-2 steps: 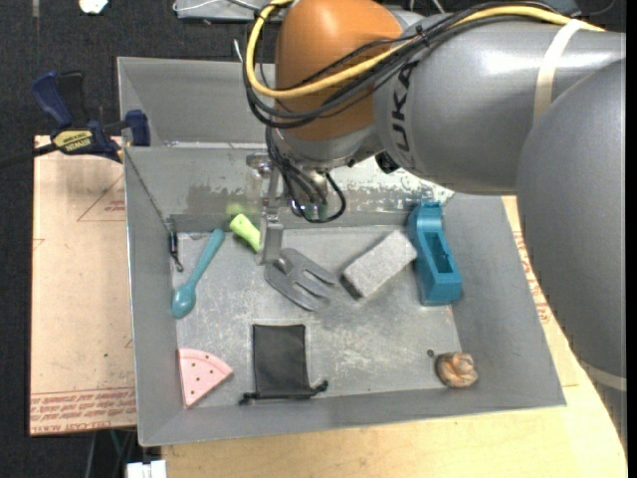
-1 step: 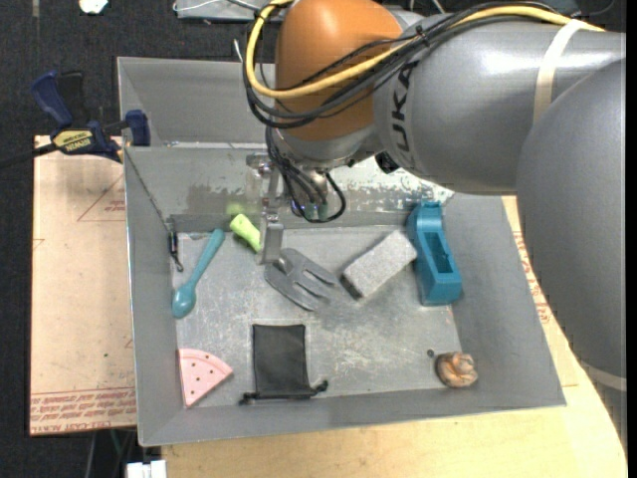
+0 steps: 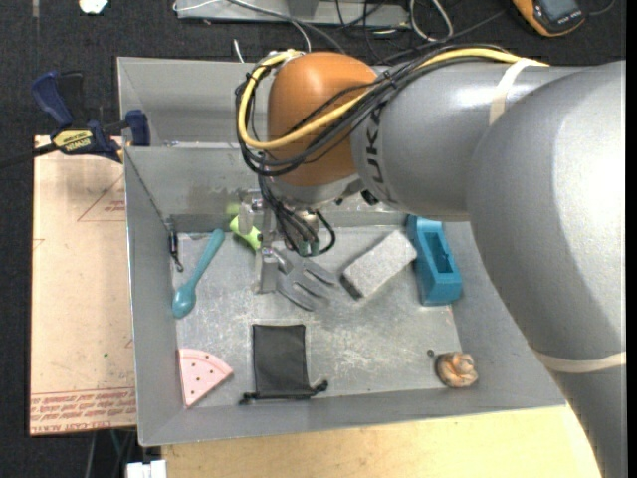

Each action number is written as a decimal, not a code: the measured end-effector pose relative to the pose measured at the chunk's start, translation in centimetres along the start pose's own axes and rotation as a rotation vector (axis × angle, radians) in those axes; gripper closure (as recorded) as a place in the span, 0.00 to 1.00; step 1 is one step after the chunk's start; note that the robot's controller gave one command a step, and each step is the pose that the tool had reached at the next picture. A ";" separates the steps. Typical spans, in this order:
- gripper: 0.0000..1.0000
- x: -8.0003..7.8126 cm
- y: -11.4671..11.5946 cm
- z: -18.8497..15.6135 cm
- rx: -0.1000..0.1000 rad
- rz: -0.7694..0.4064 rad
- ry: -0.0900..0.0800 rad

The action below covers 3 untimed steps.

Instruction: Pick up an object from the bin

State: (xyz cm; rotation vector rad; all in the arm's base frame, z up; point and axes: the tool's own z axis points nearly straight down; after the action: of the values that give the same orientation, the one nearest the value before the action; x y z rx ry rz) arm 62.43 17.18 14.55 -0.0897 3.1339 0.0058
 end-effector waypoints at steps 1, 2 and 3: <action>0.00 0.9 -1.2 -3.7 0.001 0.011 0.005; 0.00 4.5 -4.4 -2.6 0.001 -0.004 0.000; 0.00 2.9 -5.9 2.5 -0.002 -0.046 -0.011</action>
Offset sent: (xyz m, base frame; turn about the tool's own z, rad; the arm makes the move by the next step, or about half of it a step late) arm -0.0675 -0.0679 -0.0133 -0.0161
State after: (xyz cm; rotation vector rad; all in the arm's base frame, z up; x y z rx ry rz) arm 59.88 11.13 11.97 -0.1604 3.1197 0.0097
